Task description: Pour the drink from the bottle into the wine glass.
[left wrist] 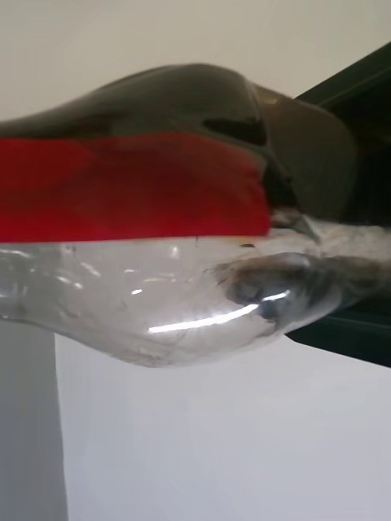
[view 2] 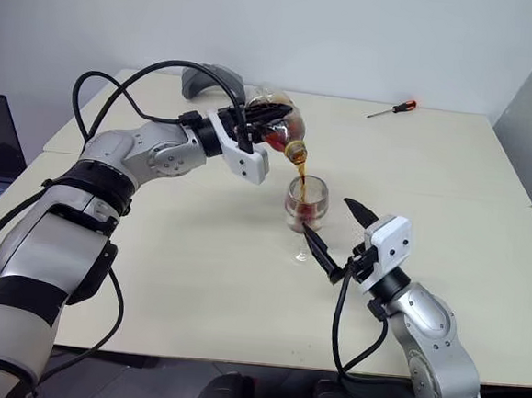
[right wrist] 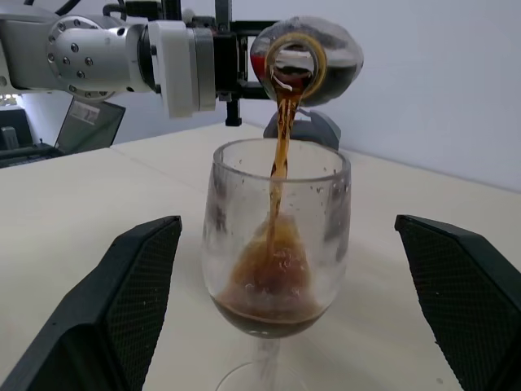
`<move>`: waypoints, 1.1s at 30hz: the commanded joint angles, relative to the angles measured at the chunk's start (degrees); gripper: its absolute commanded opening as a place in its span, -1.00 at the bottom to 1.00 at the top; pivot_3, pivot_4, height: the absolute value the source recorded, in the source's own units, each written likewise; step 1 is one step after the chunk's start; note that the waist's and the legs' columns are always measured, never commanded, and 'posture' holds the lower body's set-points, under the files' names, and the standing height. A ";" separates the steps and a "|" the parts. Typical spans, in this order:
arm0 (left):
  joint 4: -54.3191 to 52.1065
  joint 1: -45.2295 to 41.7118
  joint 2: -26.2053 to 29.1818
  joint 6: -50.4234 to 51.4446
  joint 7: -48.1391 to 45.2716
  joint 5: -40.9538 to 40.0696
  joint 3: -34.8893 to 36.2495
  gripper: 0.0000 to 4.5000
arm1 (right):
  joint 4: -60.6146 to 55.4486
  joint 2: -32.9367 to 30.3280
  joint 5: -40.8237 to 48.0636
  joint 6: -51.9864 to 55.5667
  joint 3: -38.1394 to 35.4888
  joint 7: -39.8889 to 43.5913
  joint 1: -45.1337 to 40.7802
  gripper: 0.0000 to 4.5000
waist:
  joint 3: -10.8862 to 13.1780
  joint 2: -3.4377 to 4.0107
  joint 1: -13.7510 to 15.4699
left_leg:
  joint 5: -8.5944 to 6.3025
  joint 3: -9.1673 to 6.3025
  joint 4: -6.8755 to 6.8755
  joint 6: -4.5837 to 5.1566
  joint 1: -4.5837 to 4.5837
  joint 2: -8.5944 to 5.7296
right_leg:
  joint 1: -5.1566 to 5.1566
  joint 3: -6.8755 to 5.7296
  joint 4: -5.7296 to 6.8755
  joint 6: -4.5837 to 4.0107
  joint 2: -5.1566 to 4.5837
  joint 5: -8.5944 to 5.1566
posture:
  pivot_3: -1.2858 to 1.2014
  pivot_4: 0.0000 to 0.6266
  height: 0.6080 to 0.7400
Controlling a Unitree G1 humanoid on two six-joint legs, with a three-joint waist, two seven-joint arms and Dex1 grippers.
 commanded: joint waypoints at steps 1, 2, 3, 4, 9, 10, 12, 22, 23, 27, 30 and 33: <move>-0.72 -2.74 0.61 -0.18 1.38 -0.68 0.42 -0.60 | -2.26 0.05 -1.05 -2.45 0.62 0.10 -0.46 1.00 | 0.00 0.00 0.00 | 0.00 0.00 0.03 0.00 0.00 0.00 | 0.00 0.01 0.03 0.00 0.00 0.00 | 0.03 -0.52 1.00; -0.69 -2.78 0.63 -0.23 1.43 -0.65 0.37 -0.60 | -2.25 -0.07 -1.16 -2.58 0.76 0.24 -0.44 1.00 | 0.00 0.00 0.00 | 0.00 0.00 0.05 0.00 -0.01 0.00 | 0.00 0.00 0.05 0.01 0.00 -0.01 | 0.03 -0.52 1.00; -0.67 -2.80 0.65 -0.29 1.44 -0.67 0.37 -0.60 | -2.26 -0.15 -1.22 -2.67 0.86 0.36 -0.38 1.00 | 0.00 0.00 0.01 | 0.00 -0.01 0.07 0.00 -0.02 0.00 | 0.00 0.00 0.06 0.01 0.00 -0.01 | 0.03 -0.52 1.00; -0.65 -2.83 0.66 -0.34 1.45 -0.68 0.36 -0.60 | -2.24 -0.16 -1.27 -2.76 0.94 0.45 -0.31 1.00 | 0.00 0.00 0.01 | 0.00 -0.01 0.09 0.00 -0.02 0.00 | 0.00 0.00 0.07 0.01 0.00 -0.01 | 0.03 -0.52 1.00; -0.74 -2.87 0.71 -0.65 1.56 -0.74 0.30 -0.60 | -2.07 -0.19 -1.60 -3.22 1.37 0.73 0.18 1.00 | 0.00 0.00 0.00 | 0.00 -0.01 0.14 0.00 -0.03 0.00 | 0.00 0.00 0.11 0.01 0.00 -0.01 | 0.03 -0.52 1.00; -0.75 -2.92 0.70 -0.71 1.58 -0.76 0.30 -0.60 | -1.97 -0.24 -1.69 -3.31 1.49 0.85 0.30 1.00 | 0.00 0.00 0.01 | 0.00 -0.01 0.15 0.00 -0.03 0.00 | 0.00 0.00 0.11 0.01 0.00 -0.01 | 0.03 -0.52 1.00; -0.83 -3.02 0.66 -0.87 1.58 -0.78 0.29 -0.60 | -1.79 -0.20 -1.78 -3.48 1.62 1.01 0.46 1.00 | 0.00 0.00 0.01 | 0.00 -0.01 0.16 0.00 -0.04 0.00 | 0.00 0.00 0.11 0.02 0.00 -0.01 | 0.03 -0.52 1.00; -1.01 -3.06 0.51 -1.28 1.82 -0.63 0.15 -0.60 | -1.04 0.69 -1.77 -4.00 1.59 1.14 0.94 1.00 | 0.00 0.00 0.01 | 0.00 -0.01 0.19 0.00 -0.04 0.00 | 0.00 0.00 0.16 0.02 0.00 -0.01 | 0.03 -0.52 1.00; -1.06 -3.05 0.47 -1.32 1.83 -0.64 0.12 -0.60 | -1.01 0.79 -1.85 -4.02 1.68 1.15 1.01 1.00 | 0.00 0.00 0.01 | 0.00 -0.01 0.19 0.00 -0.04 0.00 | 0.00 0.01 0.16 0.02 0.00 -0.01 | 0.03 -0.52 1.00; -1.09 -2.97 0.40 -1.41 1.84 -0.67 0.05 -0.60 | -0.92 0.98 -1.91 -4.08 1.64 1.16 1.06 1.00 | 0.00 0.00 0.01 | 0.00 -0.01 0.20 0.00 -0.04 0.00 | 0.00 0.01 0.16 0.02 0.00 -0.02 | 0.03 -0.52 1.00; -1.57 -2.50 0.26 -1.82 1.70 -0.74 -0.08 -0.60 | -0.60 0.97 -2.02 -4.20 1.63 1.27 1.01 1.00 | 0.00 0.00 0.01 | 0.00 -0.01 0.20 0.00 -0.03 0.00 | 0.00 0.00 0.17 0.02 0.00 -0.02 | 0.03 -0.52 1.00; -1.68 -2.43 0.16 -1.89 1.53 -0.84 -0.10 -0.60 | -0.58 0.88 -1.96 -4.18 1.55 1.37 1.03 1.00 | 0.00 0.00 0.01 | 0.00 -0.01 0.21 0.00 -0.04 -0.01 | 0.00 0.01 0.17 0.02 0.00 -0.02 | 0.03 -0.52 1.00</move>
